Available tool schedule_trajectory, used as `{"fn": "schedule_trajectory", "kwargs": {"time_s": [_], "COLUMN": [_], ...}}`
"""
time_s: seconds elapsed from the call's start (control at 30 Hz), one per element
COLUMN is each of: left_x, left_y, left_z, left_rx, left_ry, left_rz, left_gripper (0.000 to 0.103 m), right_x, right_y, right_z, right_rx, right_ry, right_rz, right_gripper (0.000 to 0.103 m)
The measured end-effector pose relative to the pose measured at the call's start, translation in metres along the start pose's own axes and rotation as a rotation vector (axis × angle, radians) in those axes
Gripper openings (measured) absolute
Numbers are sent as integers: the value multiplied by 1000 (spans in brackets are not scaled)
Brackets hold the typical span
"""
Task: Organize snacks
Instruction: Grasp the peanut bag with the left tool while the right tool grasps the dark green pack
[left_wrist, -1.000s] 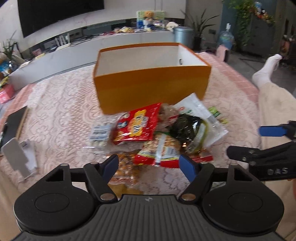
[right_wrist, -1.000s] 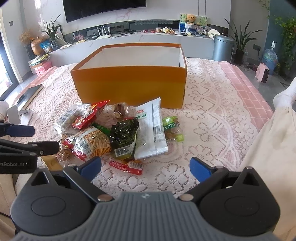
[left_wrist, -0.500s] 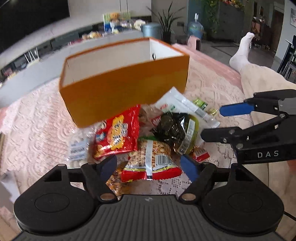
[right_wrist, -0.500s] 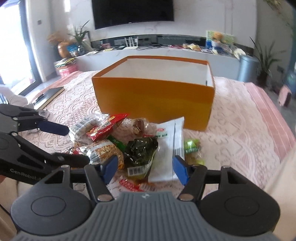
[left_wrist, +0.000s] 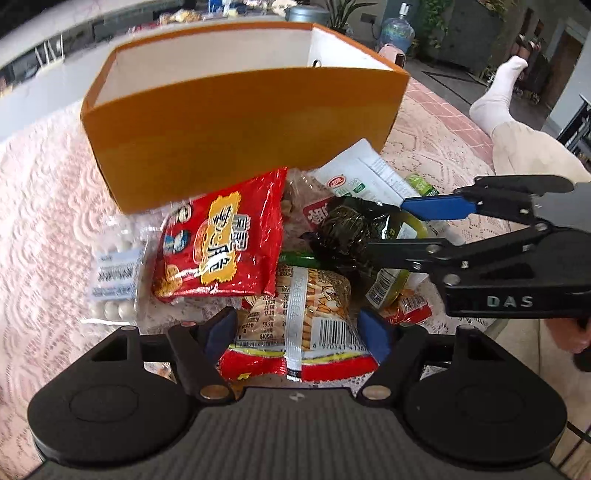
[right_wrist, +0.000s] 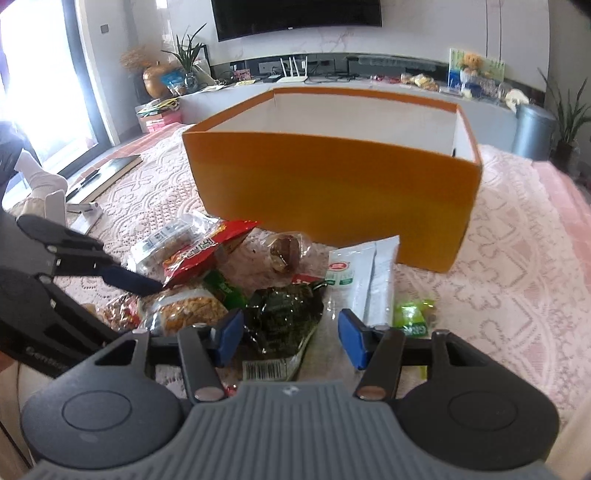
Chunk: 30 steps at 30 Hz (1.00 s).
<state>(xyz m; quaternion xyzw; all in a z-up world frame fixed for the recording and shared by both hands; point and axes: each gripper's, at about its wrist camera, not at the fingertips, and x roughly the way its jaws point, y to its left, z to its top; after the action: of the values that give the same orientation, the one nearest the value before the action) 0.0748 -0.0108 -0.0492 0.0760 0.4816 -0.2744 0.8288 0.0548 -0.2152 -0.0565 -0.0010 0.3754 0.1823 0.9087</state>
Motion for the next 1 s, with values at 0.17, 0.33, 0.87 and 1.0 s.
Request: {"fn": "schedule_trajectory", "kwargs": {"time_s": [0.17,0.33,0.87,1.0], "left_x": [6,9,1,-16], "left_y": [5,8,-1,-10], "left_z": [0,-1,-10,-17], "left_rx": [-18,-31,-60,-37], "left_ry": [20,24,-41,-86], "left_rz": [-10,-23,-1,9], "left_gripper": [78,74,59,59], "right_x": [18,26,24,11], "right_y": [1,4,1,1], "right_z": [3,4,0,0], "right_rx": [1,9,82,92], "right_ry": [18,24,-6,-47], "right_rz": [11,13,7,-8], "right_gripper": [55,55,38,38]}}
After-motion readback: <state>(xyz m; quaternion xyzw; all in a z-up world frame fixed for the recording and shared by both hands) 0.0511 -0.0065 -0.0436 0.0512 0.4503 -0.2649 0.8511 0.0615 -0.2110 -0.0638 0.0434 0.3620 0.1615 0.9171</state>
